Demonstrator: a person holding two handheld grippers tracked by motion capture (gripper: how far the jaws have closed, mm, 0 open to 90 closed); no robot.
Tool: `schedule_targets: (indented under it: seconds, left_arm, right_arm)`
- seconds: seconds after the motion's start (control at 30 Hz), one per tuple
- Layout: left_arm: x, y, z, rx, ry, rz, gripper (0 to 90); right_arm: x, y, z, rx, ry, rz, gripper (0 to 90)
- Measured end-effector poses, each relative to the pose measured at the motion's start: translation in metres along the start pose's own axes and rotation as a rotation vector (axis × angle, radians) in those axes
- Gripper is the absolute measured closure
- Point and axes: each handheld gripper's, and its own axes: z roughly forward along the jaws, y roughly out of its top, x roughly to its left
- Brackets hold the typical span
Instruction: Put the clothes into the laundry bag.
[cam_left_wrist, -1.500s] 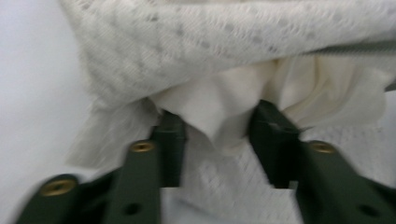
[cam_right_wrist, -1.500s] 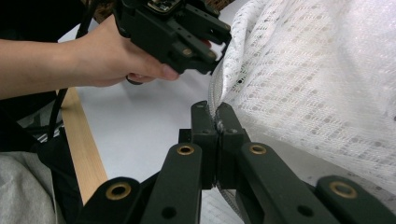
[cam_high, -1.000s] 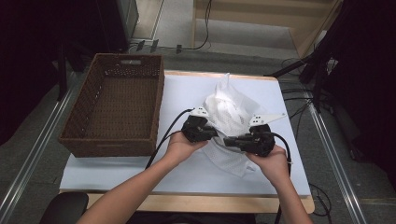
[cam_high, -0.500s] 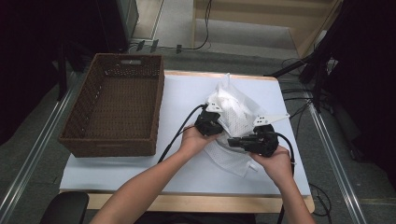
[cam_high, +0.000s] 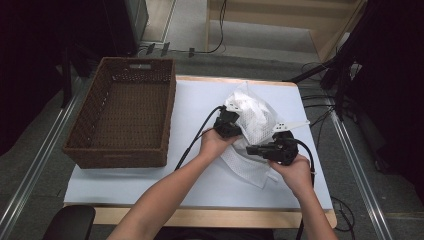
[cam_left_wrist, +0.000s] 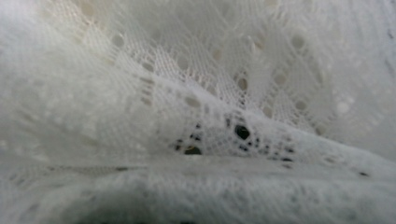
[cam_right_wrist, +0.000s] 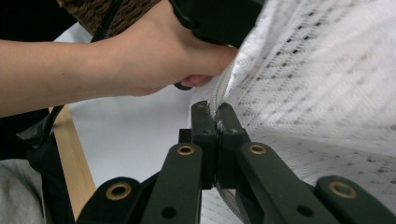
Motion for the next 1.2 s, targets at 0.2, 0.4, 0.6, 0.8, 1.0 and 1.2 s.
schedule_targets:
  seconds: [0.2,0.4,0.6,0.8,1.0,1.2]
  left_arm:
    - [0.0,-0.007,-0.027,0.025,-0.04,0.028,78.9]
    - [-0.002,-0.015,-0.052,0.025,-0.055,0.056,73.8]
    - [-0.008,-0.021,-0.07,0.056,-0.083,0.071,58.8]
    - [-0.012,-0.035,-0.079,0.078,-0.079,0.098,51.1]
    - [-0.012,-0.049,-0.087,0.04,-0.127,0.081,59.1]
    - [-0.023,-0.053,-0.074,0.04,-0.178,0.107,75.6]
  right_arm:
    - [0.001,-0.001,-0.003,-0.014,-0.007,0.001,90.0]
    - [0.005,0.001,-0.004,-0.016,-0.021,-0.007,90.0]
    - [0.007,0.002,-0.004,-0.019,-0.023,-0.011,90.0]
    - [0.009,0.003,-0.007,-0.027,-0.025,-0.012,90.0]
    - [0.01,0.003,-0.011,-0.038,-0.026,-0.011,90.0]
    - [0.017,0.006,-0.009,-0.042,-0.018,-0.027,90.0]
